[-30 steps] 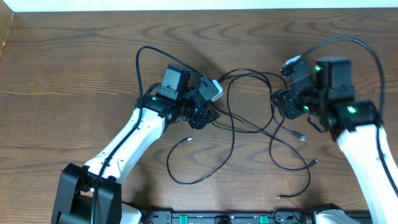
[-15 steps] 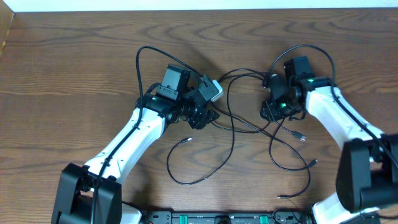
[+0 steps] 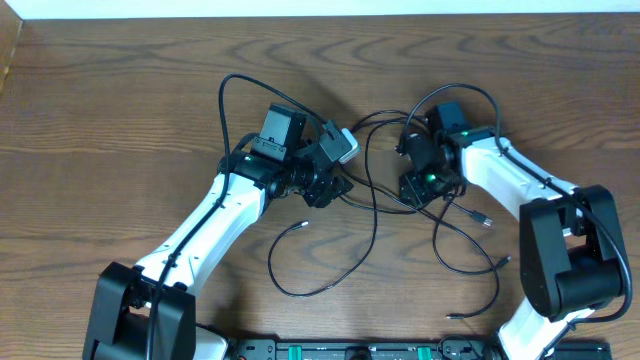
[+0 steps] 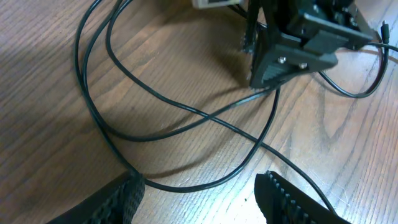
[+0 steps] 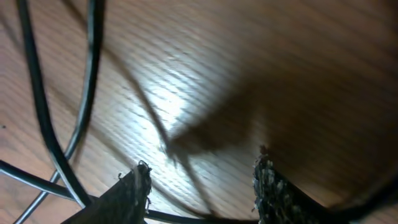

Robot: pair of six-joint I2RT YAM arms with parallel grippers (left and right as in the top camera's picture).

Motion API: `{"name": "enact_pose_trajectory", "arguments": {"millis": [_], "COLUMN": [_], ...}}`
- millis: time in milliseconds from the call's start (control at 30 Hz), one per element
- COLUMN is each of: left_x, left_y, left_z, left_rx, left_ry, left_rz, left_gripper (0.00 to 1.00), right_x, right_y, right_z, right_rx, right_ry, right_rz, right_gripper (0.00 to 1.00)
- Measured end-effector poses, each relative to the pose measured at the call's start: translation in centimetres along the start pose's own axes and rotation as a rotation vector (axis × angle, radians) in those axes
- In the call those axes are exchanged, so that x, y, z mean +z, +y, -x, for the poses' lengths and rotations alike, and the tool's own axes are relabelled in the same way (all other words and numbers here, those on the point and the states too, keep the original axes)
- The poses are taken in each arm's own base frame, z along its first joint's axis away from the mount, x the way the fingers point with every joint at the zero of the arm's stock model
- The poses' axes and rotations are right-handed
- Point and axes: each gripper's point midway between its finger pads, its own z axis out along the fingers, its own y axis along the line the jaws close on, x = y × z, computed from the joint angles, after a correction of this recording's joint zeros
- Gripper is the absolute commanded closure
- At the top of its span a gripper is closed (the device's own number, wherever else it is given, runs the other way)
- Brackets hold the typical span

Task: Untangle cables
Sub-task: 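Return the right gripper to the black cable beside the left gripper and grasp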

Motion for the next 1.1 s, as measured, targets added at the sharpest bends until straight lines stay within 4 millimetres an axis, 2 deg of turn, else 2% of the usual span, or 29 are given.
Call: {"name": "enact_pose_trajectory", "arguments": {"millis": [100, 167, 367, 533, 733, 967, 1100], "left_x": [0.0, 0.0, 0.0, 0.0, 0.0, 0.0, 0.0], "left_y": [0.0, 0.0, 0.0, 0.0, 0.0, 0.0, 0.2], "left_z": [0.0, 0.0, 0.0, 0.0, 0.0, 0.0, -0.1], "left_rx": [0.000, 0.000, 0.000, 0.000, 0.000, 0.000, 0.001], "left_ry": [0.000, 0.000, 0.000, 0.000, 0.000, 0.000, 0.006], "left_rz": [0.000, 0.000, 0.000, 0.000, 0.000, 0.000, 0.014], "left_gripper": [0.37, 0.37, 0.37, 0.37, 0.37, 0.37, 0.37], "right_x": [0.2, 0.3, 0.3, 0.2, 0.0, -0.3, -0.3], "right_y": [0.7, 1.0, 0.8, 0.4, 0.4, 2.3, 3.1], "right_z": [0.0, 0.1, 1.7, 2.9, 4.0, 6.6, 7.0], "right_rx": [-0.020, -0.031, -0.081, -0.098, -0.113, -0.170, -0.190], "right_ry": [0.005, 0.004, -0.053, -0.102, -0.147, -0.257, -0.271], "right_rz": [0.003, 0.003, -0.021, -0.045, -0.046, 0.018, 0.033], "right_gripper": [0.39, 0.29, 0.17, 0.13, 0.15, 0.11, 0.09]}}
